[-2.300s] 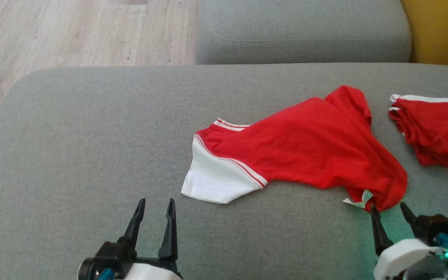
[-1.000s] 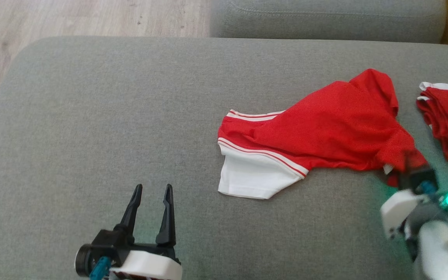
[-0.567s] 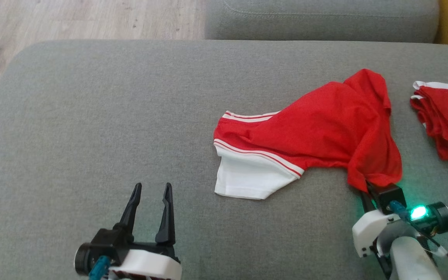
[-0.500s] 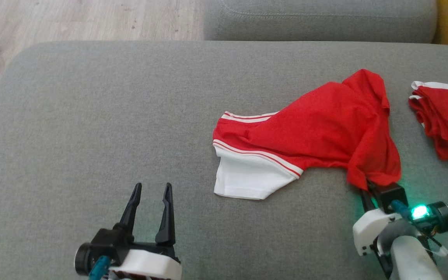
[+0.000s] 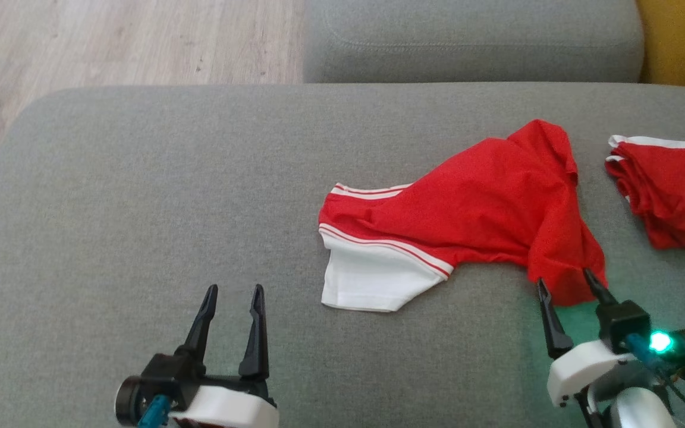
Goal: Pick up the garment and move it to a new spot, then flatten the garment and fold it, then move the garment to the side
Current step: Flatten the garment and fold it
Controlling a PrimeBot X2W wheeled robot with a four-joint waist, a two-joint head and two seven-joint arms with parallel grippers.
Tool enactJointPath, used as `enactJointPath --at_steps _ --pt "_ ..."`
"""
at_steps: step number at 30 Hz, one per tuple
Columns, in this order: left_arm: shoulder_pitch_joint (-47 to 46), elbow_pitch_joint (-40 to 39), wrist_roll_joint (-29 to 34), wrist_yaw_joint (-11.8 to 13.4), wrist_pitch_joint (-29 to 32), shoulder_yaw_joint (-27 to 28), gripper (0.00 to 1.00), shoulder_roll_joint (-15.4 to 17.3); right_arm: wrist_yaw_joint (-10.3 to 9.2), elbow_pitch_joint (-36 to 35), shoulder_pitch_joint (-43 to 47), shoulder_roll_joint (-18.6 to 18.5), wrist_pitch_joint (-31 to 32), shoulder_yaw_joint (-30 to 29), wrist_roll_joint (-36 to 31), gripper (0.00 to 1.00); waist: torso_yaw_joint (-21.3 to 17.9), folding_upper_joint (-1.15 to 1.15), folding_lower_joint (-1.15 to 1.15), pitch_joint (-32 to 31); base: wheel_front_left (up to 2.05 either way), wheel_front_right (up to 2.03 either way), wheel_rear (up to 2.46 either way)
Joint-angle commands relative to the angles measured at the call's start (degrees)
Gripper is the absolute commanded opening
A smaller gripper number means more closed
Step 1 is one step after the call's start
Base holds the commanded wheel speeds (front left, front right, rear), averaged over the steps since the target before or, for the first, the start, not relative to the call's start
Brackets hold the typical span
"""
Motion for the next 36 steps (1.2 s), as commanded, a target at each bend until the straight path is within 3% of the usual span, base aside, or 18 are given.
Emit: enactJointPath --at_steps 1,9,16,24,29,36 --pt "-1.3 -1.5 0.2 0.0 -0.7 1.4 1.0 0.5 -0.04 -3.4 -0.9 -0.2 0.2 1.6 0.9 1.0 -0.2 0.0 0.0 -0.4 0.0 0.0 0.0" --pt "-1.2 -1.4 0.2 -0.4 -0.4 0.4 1.0 0.4 -0.04 -13.6 3.0 -0.2 3.8 2.6 5.3 1.0 -0.6 0.0 0.0 -2.7 0.0 0.0 0.0" --pt "-1.8 -1.2 0.3 -0.6 -0.2 -0.4 1.0 0.1 -0.04 -16.2 2.6 -0.2 6.3 3.6 4.6 1.0 -0.5 0.0 0.0 -2.7 0.0 0.0 0.0" --pt "-3.2 -1.5 0.4 -0.6 -0.3 -0.1 1.0 -0.3 -0.04 -8.0 -7.7 -1.4 12.3 8.7 1.9 1.0 2.9 0.0 0.0 0.4 0.0 0.0 0.0" --pt "-4.3 -1.6 0.7 -0.8 -0.5 0.1 1.0 -0.9 -0.04 2.1 -15.4 -3.5 18.8 12.3 1.8 1.0 5.7 0.0 0.0 3.1 0.0 0.0 0.0" --pt "-5.2 -1.2 1.0 -1.1 -0.6 0.6 1.0 -1.8 -0.04 11.4 -23.1 -6.1 23.5 17.7 3.6 1.0 8.2 0.0 0.0 5.7 0.0 0.0 0.0"
